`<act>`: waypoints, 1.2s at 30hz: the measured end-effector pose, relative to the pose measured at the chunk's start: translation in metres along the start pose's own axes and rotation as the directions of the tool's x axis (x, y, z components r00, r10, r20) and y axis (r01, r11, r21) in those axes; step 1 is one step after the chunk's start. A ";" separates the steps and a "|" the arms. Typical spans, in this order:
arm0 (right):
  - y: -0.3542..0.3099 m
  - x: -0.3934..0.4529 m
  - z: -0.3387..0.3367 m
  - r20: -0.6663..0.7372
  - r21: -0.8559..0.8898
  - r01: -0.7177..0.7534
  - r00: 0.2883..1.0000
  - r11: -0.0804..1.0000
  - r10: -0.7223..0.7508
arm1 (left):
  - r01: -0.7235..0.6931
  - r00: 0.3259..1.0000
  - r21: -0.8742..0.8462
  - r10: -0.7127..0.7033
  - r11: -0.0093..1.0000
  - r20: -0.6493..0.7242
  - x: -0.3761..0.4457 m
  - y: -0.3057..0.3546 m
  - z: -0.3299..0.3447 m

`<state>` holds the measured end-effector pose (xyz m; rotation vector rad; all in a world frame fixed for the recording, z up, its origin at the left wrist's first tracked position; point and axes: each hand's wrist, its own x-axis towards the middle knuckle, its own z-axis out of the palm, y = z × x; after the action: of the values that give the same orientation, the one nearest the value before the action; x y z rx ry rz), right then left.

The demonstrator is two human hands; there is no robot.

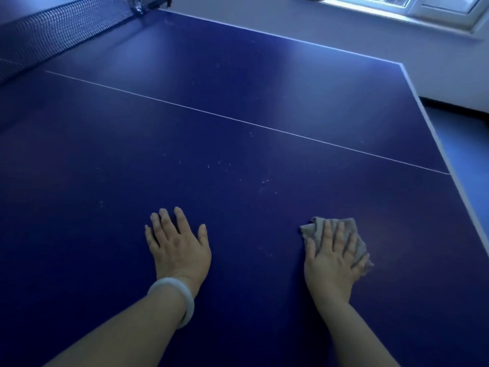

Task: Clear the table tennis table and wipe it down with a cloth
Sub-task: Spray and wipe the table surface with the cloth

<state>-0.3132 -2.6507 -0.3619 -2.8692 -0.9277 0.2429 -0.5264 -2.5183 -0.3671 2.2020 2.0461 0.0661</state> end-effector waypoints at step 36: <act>-0.227 0.234 -0.020 0.306 0.163 0.172 0.927 0.972 -0.216 | 0.008 0.997 0.058 -0.012 0.998 0.071 0.001 0.004 -0.007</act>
<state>-0.2521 -2.3311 -0.3334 -2.6355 -1.1910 0.7415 -0.5231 -2.5166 -0.3597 2.1936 2.0457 -0.0720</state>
